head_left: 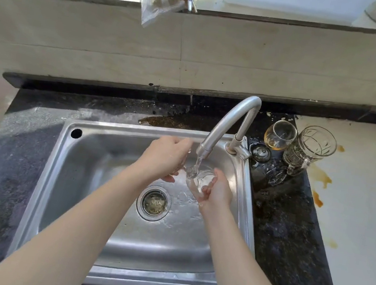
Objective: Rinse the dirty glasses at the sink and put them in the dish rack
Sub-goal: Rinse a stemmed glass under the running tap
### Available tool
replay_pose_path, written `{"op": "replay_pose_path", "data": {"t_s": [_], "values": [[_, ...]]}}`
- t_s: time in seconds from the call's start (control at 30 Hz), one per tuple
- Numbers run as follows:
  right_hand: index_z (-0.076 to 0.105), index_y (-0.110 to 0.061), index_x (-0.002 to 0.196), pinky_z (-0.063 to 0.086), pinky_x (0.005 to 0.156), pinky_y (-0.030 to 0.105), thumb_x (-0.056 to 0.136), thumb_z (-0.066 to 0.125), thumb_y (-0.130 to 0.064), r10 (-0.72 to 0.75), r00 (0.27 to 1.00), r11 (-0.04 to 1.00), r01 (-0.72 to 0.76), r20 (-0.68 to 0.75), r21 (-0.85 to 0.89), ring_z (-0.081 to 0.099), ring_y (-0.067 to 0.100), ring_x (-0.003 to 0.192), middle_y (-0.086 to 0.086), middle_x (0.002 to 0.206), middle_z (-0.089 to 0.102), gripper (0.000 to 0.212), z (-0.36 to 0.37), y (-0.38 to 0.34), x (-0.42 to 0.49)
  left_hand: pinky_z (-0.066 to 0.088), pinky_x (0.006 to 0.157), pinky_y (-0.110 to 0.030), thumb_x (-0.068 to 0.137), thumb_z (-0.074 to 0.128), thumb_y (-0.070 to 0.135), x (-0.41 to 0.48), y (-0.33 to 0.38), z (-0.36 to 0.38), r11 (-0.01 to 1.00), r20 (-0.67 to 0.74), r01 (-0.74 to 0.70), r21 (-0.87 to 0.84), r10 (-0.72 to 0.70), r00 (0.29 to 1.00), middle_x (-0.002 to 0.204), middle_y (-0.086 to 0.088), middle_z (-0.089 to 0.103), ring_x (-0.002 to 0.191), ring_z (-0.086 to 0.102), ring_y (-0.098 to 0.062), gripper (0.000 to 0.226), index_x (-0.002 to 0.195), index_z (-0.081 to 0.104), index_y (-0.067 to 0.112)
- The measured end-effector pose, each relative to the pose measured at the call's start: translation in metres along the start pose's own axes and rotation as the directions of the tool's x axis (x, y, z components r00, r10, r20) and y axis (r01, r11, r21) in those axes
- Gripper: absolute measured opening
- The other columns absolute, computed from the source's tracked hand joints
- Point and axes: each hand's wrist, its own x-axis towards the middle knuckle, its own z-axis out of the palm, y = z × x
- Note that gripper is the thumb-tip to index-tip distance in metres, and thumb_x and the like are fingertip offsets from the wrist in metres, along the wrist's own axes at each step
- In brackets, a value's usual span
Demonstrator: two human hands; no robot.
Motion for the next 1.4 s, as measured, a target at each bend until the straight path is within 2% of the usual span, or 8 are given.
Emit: {"op": "replay_pose_path", "data": {"t_s": [0.2, 0.37, 0.6, 0.73, 0.87, 1.07, 1.27, 1.4], "values": [[0.057, -0.001, 0.077, 0.055, 0.070, 0.037, 0.089, 0.062, -0.019, -0.302, 0.941, 0.885, 0.336, 0.153, -0.323, 0.032, 0.011, 0.045, 0.004, 0.060, 0.032, 0.023, 0.011, -0.005, -0.004, 0.054, 0.059, -0.028, 0.089, 0.060, 0.012, -0.003, -0.021, -0.028, 0.947, 0.439, 0.011, 0.320, -0.159, 0.884, 0.062, -0.004, 0.067, 0.054, 0.064, -0.020, 0.018, 0.089, 0.072, 0.000], [0.053, -0.009, 0.068, 0.029, 0.051, 0.031, 0.089, 0.059, -0.014, -0.505, 0.782, 0.546, 0.618, 0.366, -0.566, 0.035, 0.020, 0.056, 0.008, 0.057, 0.037, 0.022, 0.026, -0.007, -0.008, 0.041, 0.050, -0.022, 0.096, 0.050, 0.019, -0.007, -0.042, -0.005, 0.856, 0.399, -0.159, 0.492, -0.060, 0.915, 0.065, -0.002, 0.054, 0.057, 0.052, -0.016, 0.022, 0.080, 0.056, 0.006], [0.075, -0.007, 0.097, 0.050, 0.095, 0.037, 0.090, 0.061, -0.040, 0.209, 0.673, 0.317, 0.640, 0.710, -0.700, 0.072, 0.015, 0.090, 0.006, 0.092, 0.076, 0.036, 0.017, -0.036, -0.037, 0.037, 0.055, -0.029, 0.086, 0.061, 0.041, -0.002, -0.082, -0.005, 0.848, 0.258, -0.205, 0.489, 0.084, 0.963, 0.062, -0.001, 0.056, 0.058, 0.052, -0.019, 0.035, 0.083, 0.065, 0.006], [0.076, -0.017, 0.075, 0.046, 0.080, 0.022, 0.094, 0.050, -0.049, 0.135, 0.690, 0.185, 0.687, 0.711, -0.702, 0.070, 0.008, 0.084, -0.003, 0.071, 0.075, 0.045, 0.027, -0.028, -0.045, 0.045, 0.066, -0.030, 0.081, 0.060, 0.035, -0.002, -0.085, 0.005, 0.802, 0.065, -0.206, 0.561, 0.206, 0.976, 0.090, 0.000, 0.069, 0.087, 0.063, -0.025, 0.022, 0.097, 0.062, 0.021], [0.048, 0.004, 0.057, 0.042, 0.053, 0.019, 0.081, 0.070, -0.042, -0.280, 0.693, 0.310, 0.720, 0.665, -0.621, 0.051, 0.017, 0.052, 0.009, 0.053, 0.048, 0.056, 0.028, -0.010, -0.042, 0.052, 0.077, -0.038, 0.079, 0.060, 0.039, -0.003, -0.090, 0.022, 0.920, -0.069, -0.117, 0.375, 0.153, 0.986, 0.097, 0.002, 0.067, 0.093, 0.062, -0.025, 0.029, 0.102, 0.049, 0.024], [0.060, -0.010, 0.063, 0.047, 0.066, 0.011, 0.092, 0.060, -0.026, -0.331, 0.652, 0.552, 0.720, 0.682, -0.420, 0.054, 0.010, 0.055, 0.003, 0.056, 0.057, 0.034, 0.010, -0.026, -0.048, 0.034, 0.059, -0.025, 0.067, 0.082, 0.015, -0.004, -0.086, 0.023, 0.995, 0.120, -0.074, -0.067, 0.082, 0.989, 0.062, 0.008, 0.052, 0.057, 0.045, -0.011, 0.034, 0.069, 0.049, 0.020], [0.068, -0.022, 0.082, 0.048, 0.082, 0.025, 0.085, 0.061, 0.000, -0.357, 0.648, 0.527, 0.734, 0.673, -0.428, 0.061, 0.005, 0.082, -0.011, 0.080, 0.067, 0.024, 0.006, -0.035, -0.043, 0.037, 0.053, -0.020, 0.069, 0.080, 0.010, -0.003, -0.084, 0.030, 0.968, 0.328, 0.009, -0.251, 0.076, 0.942, 0.064, 0.007, 0.042, 0.058, 0.043, -0.011, 0.041, 0.064, 0.043, 0.025], [0.072, -0.021, 0.086, 0.048, 0.095, 0.030, 0.083, 0.051, -0.009, -0.267, 0.650, 0.522, 0.718, 0.712, -0.460, 0.066, 0.005, 0.099, -0.014, 0.088, 0.074, 0.025, 0.003, -0.035, -0.043, 0.039, 0.055, -0.018, 0.074, 0.076, 0.000, -0.001, -0.079, 0.033, 0.942, 0.422, 0.055, -0.331, 0.096, 0.902, 0.060, 0.009, 0.044, 0.055, 0.046, -0.005, 0.036, 0.071, 0.047, 0.022]]}}
